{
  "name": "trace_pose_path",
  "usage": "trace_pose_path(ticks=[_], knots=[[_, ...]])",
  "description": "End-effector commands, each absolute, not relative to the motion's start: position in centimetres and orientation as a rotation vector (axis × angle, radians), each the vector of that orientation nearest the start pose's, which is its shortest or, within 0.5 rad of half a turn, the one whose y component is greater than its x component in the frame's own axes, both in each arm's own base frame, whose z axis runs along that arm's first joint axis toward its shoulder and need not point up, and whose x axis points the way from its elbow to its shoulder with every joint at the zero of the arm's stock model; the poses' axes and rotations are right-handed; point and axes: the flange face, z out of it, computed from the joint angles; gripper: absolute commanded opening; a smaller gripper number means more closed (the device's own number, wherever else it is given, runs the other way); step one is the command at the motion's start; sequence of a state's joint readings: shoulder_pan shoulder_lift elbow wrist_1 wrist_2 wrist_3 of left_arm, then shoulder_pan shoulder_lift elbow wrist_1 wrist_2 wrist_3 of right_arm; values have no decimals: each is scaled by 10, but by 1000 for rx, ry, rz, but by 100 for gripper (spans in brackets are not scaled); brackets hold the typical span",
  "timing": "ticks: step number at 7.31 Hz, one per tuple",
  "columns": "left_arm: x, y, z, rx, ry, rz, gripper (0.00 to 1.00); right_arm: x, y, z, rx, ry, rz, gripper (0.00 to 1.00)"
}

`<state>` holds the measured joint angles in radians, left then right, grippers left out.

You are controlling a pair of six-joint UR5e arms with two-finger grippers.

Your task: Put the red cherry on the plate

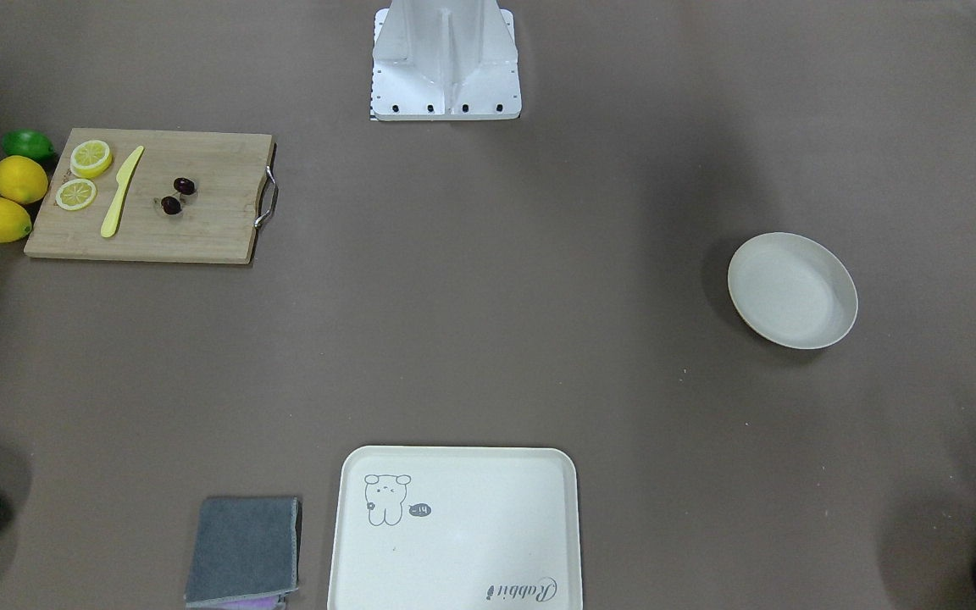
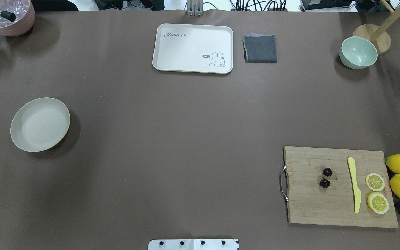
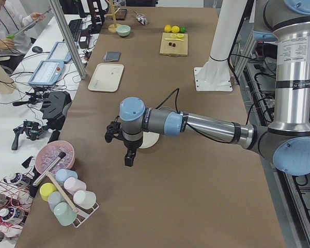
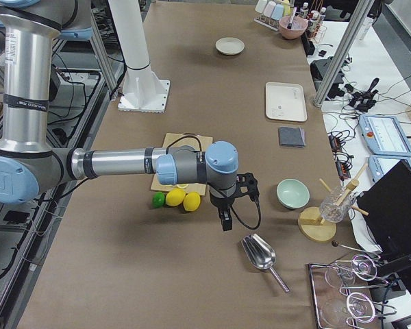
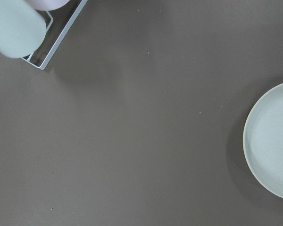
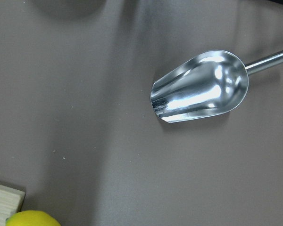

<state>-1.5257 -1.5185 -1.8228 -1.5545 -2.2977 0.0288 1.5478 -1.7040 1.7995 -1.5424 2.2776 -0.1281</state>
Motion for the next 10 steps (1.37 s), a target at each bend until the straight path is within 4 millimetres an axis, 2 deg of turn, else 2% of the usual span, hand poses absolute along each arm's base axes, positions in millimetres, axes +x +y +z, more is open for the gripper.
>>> trace_pose_path(ticks=[1,3,4,6,7,8,9,10], knots=[[-48,-473,570,163,703,130,98,57,-449,604,160,-696,-180,100],[-56,-474,578,143,709,79,98,57,-464,587,156,-697,-162,100],[-65,-470,567,153,715,13,98,57,-470,581,154,-699,-160,100],[-58,-475,547,160,814,21,98,56,-492,555,149,-704,-158,100],[-56,-482,535,173,843,29,98,55,-498,550,154,-705,-160,100],[-51,-497,512,167,859,-42,98,55,-499,550,153,-705,-161,100],[-20,-505,499,151,882,-52,98,54,-496,552,152,-710,-161,100],[36,-507,504,98,914,21,98,54,-496,555,147,-710,-161,100]])
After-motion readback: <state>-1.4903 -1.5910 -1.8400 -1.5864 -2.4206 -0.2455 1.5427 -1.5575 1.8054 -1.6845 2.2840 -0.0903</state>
